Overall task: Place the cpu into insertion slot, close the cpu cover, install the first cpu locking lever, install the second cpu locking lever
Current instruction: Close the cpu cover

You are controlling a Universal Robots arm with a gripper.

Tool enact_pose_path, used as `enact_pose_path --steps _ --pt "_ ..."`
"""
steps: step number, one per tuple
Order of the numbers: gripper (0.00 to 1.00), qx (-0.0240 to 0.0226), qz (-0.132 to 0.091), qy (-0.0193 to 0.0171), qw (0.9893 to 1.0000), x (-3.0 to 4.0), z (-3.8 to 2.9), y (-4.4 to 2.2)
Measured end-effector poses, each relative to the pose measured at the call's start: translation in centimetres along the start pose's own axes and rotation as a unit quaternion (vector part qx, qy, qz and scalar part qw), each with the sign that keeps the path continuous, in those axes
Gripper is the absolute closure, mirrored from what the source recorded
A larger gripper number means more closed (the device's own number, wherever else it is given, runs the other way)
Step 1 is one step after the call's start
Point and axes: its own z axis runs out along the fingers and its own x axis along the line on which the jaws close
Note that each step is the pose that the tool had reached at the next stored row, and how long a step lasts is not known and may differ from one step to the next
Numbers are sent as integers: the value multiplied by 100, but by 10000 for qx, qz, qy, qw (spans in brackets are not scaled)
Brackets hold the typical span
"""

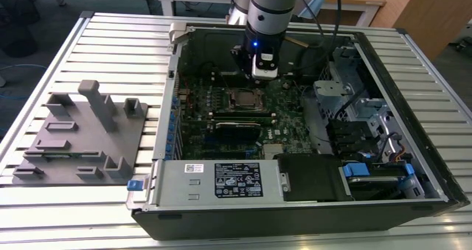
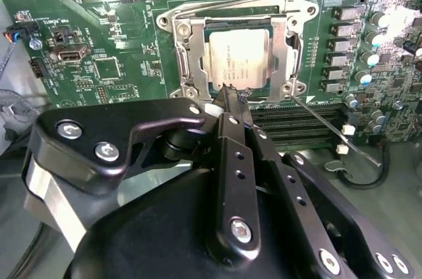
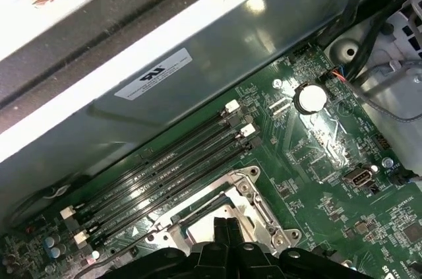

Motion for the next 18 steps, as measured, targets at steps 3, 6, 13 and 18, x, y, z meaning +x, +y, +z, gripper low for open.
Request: enact_pose_path --steps 3,6,13,18 --pt "90 3 -54 3 10000 -1 1 -1" --pt "90 19 -202 7 9998 -2 6 -2" --pt "90 75 -849 36 9964 -3 22 -4" --pt "90 103 -1299 62 9914 -4 35 -4"
